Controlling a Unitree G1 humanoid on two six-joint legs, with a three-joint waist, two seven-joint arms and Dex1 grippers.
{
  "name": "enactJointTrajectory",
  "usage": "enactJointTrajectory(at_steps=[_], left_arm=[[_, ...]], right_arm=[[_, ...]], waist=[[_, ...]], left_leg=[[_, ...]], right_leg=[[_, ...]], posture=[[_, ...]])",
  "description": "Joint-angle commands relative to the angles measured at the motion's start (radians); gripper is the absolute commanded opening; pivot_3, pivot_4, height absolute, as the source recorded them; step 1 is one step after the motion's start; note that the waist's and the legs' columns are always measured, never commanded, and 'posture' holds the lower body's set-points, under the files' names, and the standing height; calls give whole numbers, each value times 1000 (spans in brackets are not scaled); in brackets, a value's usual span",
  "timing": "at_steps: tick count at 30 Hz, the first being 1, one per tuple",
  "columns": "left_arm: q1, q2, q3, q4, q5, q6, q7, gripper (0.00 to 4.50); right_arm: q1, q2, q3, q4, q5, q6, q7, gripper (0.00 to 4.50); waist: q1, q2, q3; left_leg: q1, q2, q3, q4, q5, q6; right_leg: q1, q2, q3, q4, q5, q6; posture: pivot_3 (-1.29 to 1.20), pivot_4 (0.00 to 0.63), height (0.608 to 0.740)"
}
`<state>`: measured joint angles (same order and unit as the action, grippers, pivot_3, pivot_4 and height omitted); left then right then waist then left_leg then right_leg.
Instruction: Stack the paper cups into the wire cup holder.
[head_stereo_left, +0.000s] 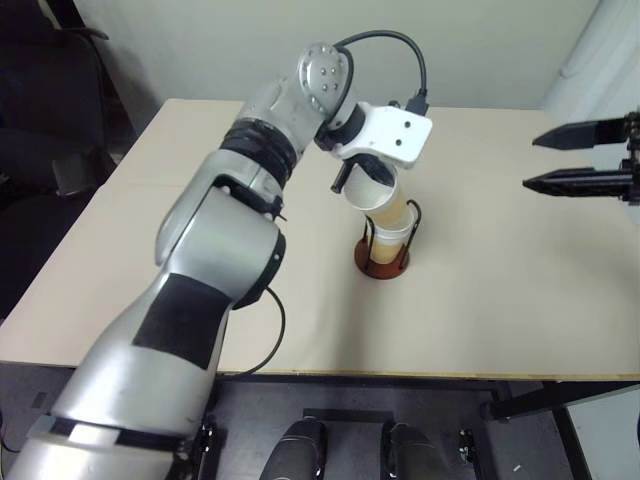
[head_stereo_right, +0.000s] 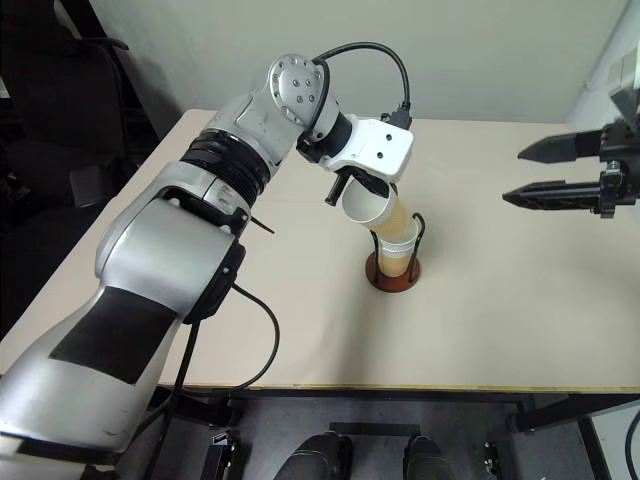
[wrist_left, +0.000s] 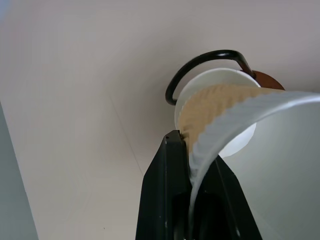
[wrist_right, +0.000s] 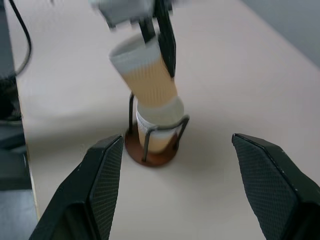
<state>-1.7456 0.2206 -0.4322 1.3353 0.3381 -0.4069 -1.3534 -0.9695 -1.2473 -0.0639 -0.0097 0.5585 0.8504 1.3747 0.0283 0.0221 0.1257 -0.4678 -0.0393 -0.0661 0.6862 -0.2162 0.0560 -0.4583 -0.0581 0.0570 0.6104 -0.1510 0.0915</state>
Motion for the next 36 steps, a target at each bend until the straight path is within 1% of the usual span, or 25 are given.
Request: enactJointTrajectory(at_steps=[1, 6, 20, 22, 24, 26, 27, 33, 34, 36], left_arm=[[-11, 6, 23, 0, 10, 4, -3, 43], [-8, 4, 25, 2, 24, 8, 6, 43], [1, -7, 19, 3, 51, -5, 18, 43], [5, -9, 16, 3, 54, -12, 12, 435], [7, -12, 22, 2, 51, -13, 3, 1015], [5, -16, 29, 1, 48, -14, 2, 1699], [3, -17, 32, 1, 47, -15, 2, 2152], [-11, -20, 60, 1, 39, -1, 19, 4351], [-12, -19, 60, 1, 43, -4, 27, 4431], [-15, -18, 63, 0, 47, -6, 43, 4431]], right_arm=[[-33, -10, -32, -10, 13, -1, -4, 3509], [-29, -12, -32, -17, 16, -1, -7, 3509], [-4, -25, -40, -26, 11, -7, -12, 3509], [0, -27, -40, -28, 11, -6, -12, 3509], [3, -28, -40, -30, 12, -2, -13, 3509], [8, -31, -41, -30, 11, -4, -14, 3509], [10, -33, -41, -30, 11, -5, -14, 3509], [14, -40, -39, -23, 6, -13, -14, 3509], [14, -40, -38, -21, 5, -15, -15, 3509], [14, -41, -38, -20, 3, -18, -14, 3509]], waist=[[1, 0, 0], [1, 0, 0], [1, 0, 0], [1, 0, 0], [2, 0, 0], [2, 0, 0], [2, 0, 0], [2, 0, 0], [2, 0, 0], [2, 0, 0]], left_leg=[[0, 0, 0, 0, 0, 0], [0, 0, 0, 1, 0, 0], [0, 0, -1, 5, -1, 2], [0, 0, -1, 6, -1, 2], [0, 0, 0, 6, -1, 2], [0, 0, -1, 7, -1, 2], [0, 0, -1, 8, -1, 2], [0, 0, -1, 10, -2, 4], [0, 0, -1, 11, -2, 4], [0, -1, 0, 11, -3, 4]], right_leg=[[0, 0, 0, 0, 0, 0], [1, 0, 0, 0, -1, -3], [2, -1, 1, 0, -1, -4], [2, -1, 1, 0, -1, -4], [3, 0, 1, 0, -1, -4], [3, 0, 1, 0, -1, -4], [3, 0, 1, 0, 0, -4], [4, -1, 1, 0, 0, -5], [4, 0, 1, 0, 0, -5], [4, 0, 1, 0, 0, -5]], posture=[[0, 150, 740], [0, 150, 740], [0, 150, 740], [0, 150, 740], [0, 150, 740], [0, 150, 740], [0, 150, 740], [0, 150, 740], [0, 150, 740], [0, 150, 740]])
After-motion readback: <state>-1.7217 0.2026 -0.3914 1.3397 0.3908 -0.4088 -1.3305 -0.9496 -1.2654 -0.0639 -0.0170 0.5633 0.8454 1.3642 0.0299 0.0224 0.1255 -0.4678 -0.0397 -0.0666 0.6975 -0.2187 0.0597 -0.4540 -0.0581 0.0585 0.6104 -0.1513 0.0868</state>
